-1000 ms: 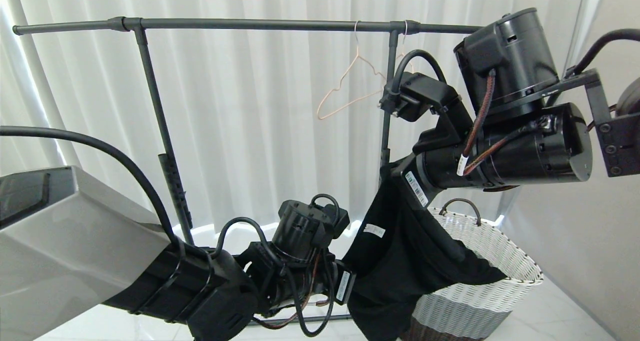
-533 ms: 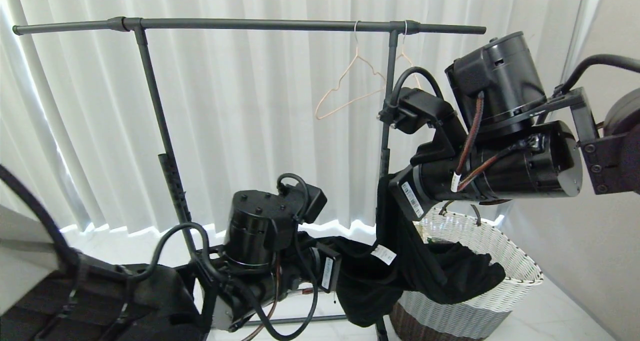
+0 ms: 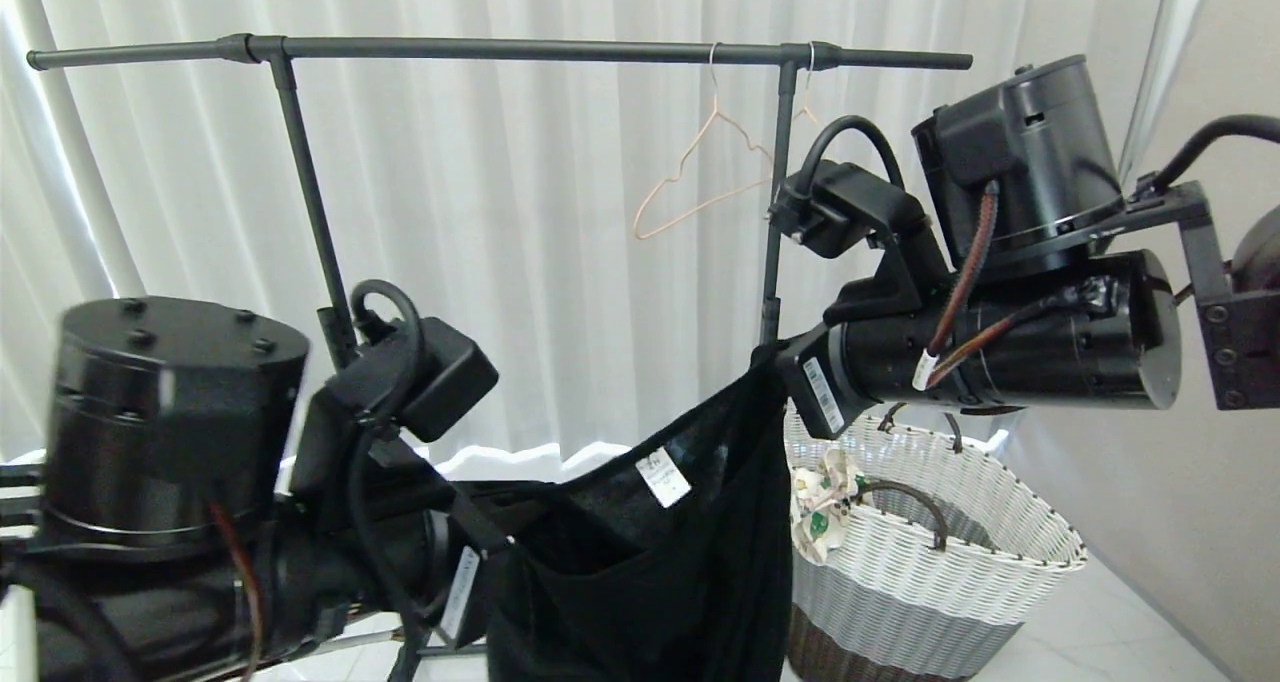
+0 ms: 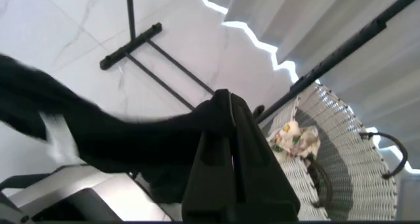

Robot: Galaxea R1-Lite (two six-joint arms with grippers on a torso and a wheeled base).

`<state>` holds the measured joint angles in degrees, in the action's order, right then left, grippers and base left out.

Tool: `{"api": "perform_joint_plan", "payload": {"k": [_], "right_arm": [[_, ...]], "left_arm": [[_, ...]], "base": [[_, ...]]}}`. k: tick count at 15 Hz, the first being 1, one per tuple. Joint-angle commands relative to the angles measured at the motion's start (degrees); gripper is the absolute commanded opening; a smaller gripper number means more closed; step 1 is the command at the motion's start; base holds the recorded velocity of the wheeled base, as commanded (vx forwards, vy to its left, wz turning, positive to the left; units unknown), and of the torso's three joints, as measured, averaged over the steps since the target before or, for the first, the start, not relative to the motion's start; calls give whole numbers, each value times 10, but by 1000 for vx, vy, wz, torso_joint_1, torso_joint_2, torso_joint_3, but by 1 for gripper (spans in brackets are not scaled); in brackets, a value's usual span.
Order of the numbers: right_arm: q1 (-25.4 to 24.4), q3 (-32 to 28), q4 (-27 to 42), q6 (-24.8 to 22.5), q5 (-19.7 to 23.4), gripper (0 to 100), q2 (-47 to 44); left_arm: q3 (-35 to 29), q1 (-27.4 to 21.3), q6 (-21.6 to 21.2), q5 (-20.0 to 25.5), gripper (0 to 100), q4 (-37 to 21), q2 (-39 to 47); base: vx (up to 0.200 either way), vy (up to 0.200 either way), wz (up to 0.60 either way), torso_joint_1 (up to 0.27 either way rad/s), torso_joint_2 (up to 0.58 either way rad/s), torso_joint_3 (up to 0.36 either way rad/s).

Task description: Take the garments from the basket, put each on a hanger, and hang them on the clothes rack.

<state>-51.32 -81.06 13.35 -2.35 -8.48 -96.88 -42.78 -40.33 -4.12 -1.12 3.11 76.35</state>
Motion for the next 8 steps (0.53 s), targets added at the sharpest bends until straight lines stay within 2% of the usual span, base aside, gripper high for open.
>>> {"api": "perform_joint_plan", "payload": {"k": [1, 4, 6, 8], "right_arm": [[2, 62, -1, 1, 0, 0, 56], [18, 150, -1, 9, -1, 0, 129], [39, 163, -1, 9, 0, 0, 160], [61, 136, 0, 9, 4, 0, 172]], "left_arm": [[-13, 0, -12, 3, 0, -8, -59], [-55, -12, -16, 6, 0, -9, -30], [-102, -12, -32, 7, 0, -9, 4], [-161, -12, -53, 6, 0, -9, 41]], "base": [[0, 0, 0, 0, 0, 0], [0, 0, 0, 0, 0, 0], [0, 0, 0, 0, 0, 0], [0, 0, 0, 0, 0, 0]]}}
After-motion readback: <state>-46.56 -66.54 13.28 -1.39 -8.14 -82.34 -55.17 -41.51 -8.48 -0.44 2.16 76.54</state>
